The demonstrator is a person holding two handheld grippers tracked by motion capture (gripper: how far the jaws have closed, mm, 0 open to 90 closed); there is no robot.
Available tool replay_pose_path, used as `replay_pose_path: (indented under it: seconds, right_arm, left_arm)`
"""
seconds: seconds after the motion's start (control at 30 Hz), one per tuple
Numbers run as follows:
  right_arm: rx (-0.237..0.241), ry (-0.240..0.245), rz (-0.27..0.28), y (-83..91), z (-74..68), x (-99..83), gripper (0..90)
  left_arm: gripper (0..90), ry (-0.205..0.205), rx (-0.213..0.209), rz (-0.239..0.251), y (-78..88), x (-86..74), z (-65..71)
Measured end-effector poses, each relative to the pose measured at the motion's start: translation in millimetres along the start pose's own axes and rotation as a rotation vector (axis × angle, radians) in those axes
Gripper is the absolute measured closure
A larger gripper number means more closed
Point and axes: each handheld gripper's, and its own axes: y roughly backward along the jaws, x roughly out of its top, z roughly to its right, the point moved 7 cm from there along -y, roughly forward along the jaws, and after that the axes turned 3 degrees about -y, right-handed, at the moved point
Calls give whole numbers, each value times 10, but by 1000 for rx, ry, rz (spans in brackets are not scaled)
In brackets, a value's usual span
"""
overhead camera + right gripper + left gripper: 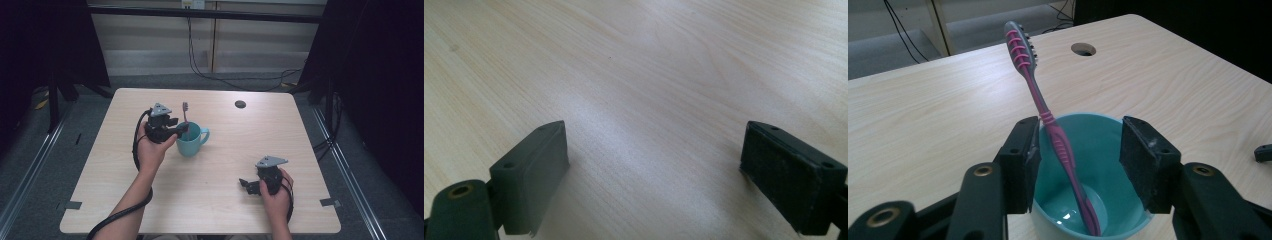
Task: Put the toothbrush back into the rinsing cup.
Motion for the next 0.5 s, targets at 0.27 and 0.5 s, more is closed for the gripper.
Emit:
replay_pose_path:
  seconds: [0.27,0.5]
  right_arm:
    - [0,2,1,0,1,1,112]
    - [0,3,1,-1,2,1,112]
  left_arm:
    - [473,15,-17,-3,48,7,1]
    - [434,25,-19,-17,101,-7,-17]
